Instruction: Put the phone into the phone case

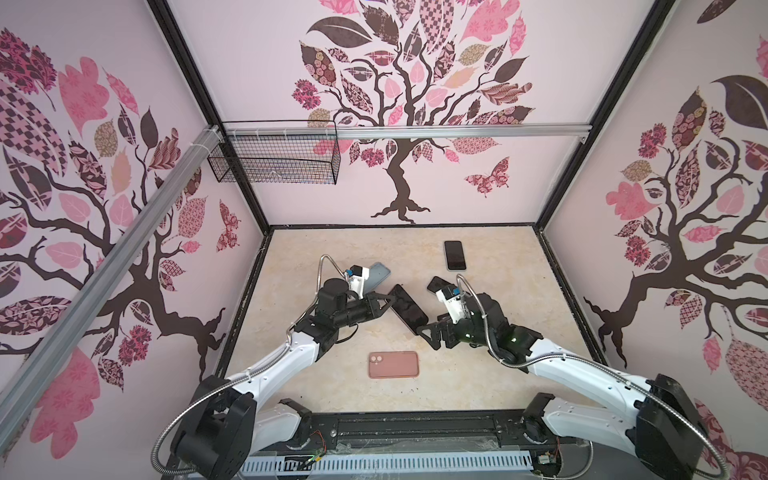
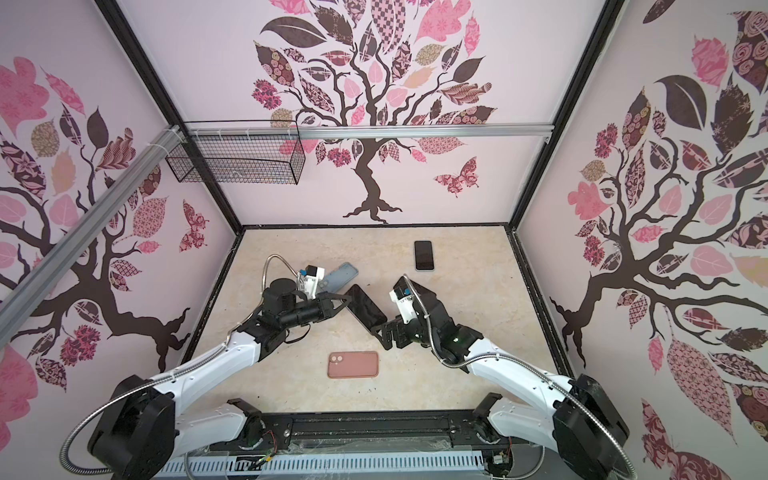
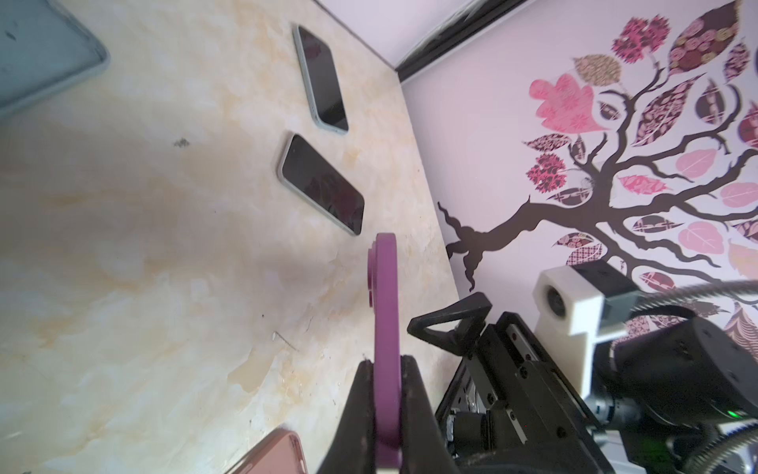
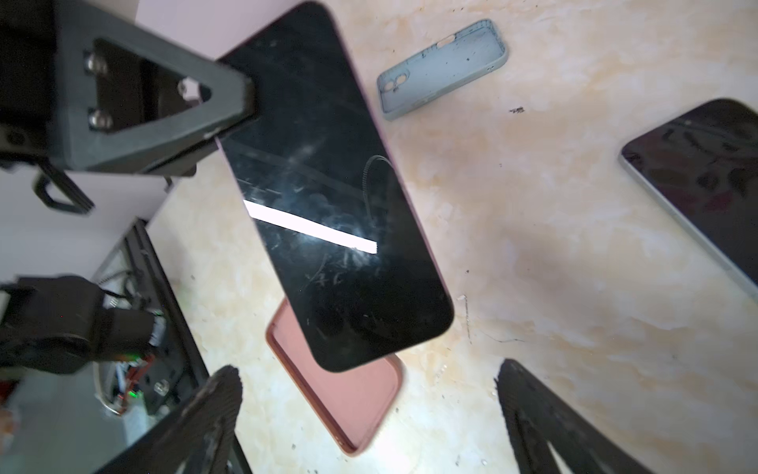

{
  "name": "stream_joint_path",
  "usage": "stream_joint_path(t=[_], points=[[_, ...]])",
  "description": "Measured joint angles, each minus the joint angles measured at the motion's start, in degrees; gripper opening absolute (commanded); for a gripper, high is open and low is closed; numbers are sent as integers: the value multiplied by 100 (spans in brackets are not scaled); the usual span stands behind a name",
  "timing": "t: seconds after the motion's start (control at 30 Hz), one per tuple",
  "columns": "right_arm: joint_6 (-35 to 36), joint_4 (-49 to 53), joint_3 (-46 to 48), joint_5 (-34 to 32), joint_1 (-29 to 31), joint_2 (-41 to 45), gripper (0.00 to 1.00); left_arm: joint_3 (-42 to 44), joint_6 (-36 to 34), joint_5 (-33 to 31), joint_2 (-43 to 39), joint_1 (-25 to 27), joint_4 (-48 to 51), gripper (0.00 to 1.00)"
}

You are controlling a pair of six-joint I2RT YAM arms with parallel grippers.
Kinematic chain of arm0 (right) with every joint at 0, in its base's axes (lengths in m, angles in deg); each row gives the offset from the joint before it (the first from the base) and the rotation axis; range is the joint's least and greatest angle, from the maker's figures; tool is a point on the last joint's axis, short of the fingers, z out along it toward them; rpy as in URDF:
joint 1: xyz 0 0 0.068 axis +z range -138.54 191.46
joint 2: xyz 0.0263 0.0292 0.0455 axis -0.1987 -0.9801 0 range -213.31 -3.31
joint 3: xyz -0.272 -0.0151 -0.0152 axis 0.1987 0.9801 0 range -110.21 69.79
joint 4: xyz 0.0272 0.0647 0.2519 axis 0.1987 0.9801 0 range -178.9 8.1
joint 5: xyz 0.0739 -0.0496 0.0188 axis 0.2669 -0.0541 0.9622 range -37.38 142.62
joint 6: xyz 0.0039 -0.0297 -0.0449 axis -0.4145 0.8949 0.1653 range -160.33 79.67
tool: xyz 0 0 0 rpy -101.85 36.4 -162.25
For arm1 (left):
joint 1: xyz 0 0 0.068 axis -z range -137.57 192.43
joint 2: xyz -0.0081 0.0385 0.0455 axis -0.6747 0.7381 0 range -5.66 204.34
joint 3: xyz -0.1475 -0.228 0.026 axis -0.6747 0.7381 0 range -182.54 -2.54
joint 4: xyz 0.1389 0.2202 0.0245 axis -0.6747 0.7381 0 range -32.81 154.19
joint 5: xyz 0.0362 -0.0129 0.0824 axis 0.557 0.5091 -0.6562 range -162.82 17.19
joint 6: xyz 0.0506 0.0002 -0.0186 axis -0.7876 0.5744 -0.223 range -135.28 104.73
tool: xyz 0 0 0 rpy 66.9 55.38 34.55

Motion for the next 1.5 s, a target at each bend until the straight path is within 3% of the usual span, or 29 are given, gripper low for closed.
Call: stream_joint_path(t=[0.23, 0.47, 0.7, 1.07, 1.5], points=[[-1569, -1847, 857, 713, -302, 50, 83, 649, 282, -356, -531, -9, -682, 0], [-2625, -3692, 1080, 1082, -297, -538, 71, 1010, 553, -448, -949, -9, -1410, 0], [-3143, -4564, 1082, 1233, -297, -949, 60, 1239, 697, -540, -1340, -11, -1816, 0], [-4046, -6513, 1069, 1858, -297, -1845, 35, 1534, 1069, -544, -1447, -9, -2778, 0], [-4472, -7431, 833, 2048, -295, -2044, 22, 1687, 1528, -601, -1270, -11, -3812, 0]])
